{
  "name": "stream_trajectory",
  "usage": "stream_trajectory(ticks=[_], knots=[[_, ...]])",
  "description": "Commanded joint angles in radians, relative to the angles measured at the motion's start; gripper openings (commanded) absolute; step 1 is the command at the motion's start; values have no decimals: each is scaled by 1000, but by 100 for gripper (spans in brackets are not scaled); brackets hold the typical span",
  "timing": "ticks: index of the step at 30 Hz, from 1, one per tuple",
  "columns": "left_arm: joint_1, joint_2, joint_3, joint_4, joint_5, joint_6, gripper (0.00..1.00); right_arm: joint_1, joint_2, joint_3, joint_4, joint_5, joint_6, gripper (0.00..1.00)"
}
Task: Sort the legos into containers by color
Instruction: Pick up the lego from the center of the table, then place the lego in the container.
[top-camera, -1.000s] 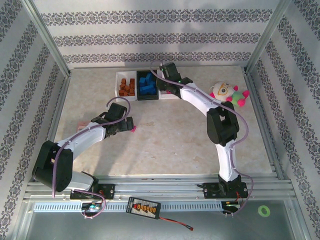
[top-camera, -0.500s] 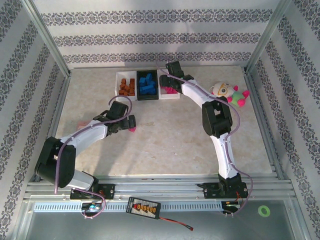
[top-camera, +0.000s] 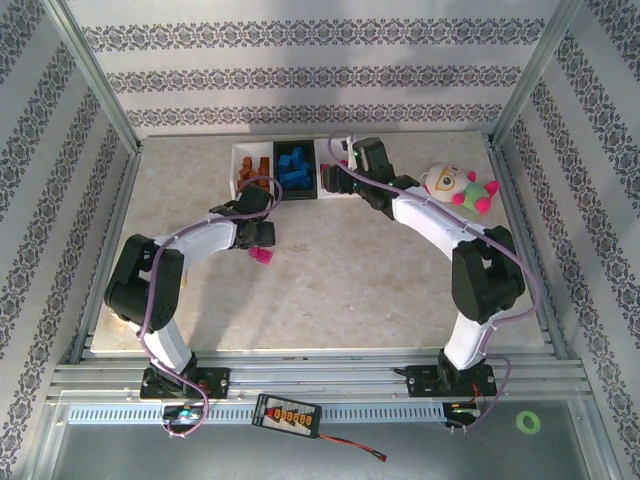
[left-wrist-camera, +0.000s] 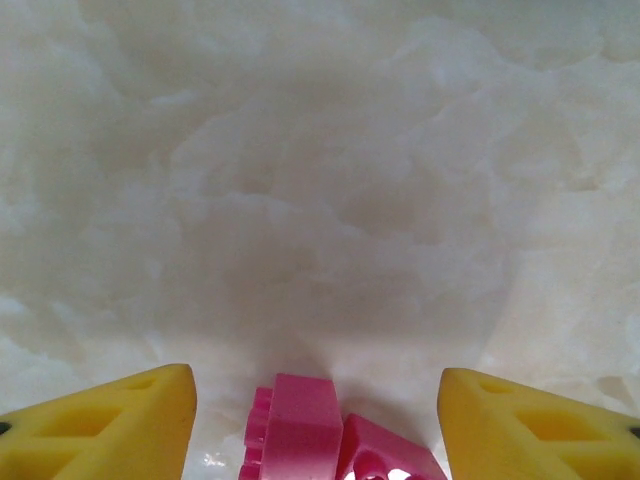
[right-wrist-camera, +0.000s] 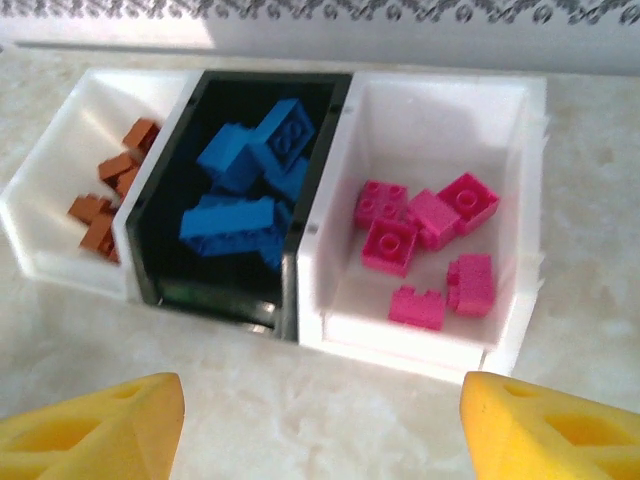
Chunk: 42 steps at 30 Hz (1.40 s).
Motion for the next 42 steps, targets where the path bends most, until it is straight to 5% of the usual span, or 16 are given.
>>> stream_trajectory(ticks=[1, 18, 28, 42], knots=[[-11, 46, 44, -80, -38, 8, 58, 14, -50, -82, 22, -25, 30, 74], [-11, 54, 53, -165, -42, -27, 17, 14, -119, -94, 19, -31, 41, 74], [-88, 13, 204, -128, 7, 52, 13, 5, -262, -177, 21, 13, 51, 75], [-160, 329, 664, 204, 52, 129, 7, -61, -505, -335, -10, 76, 47, 75]])
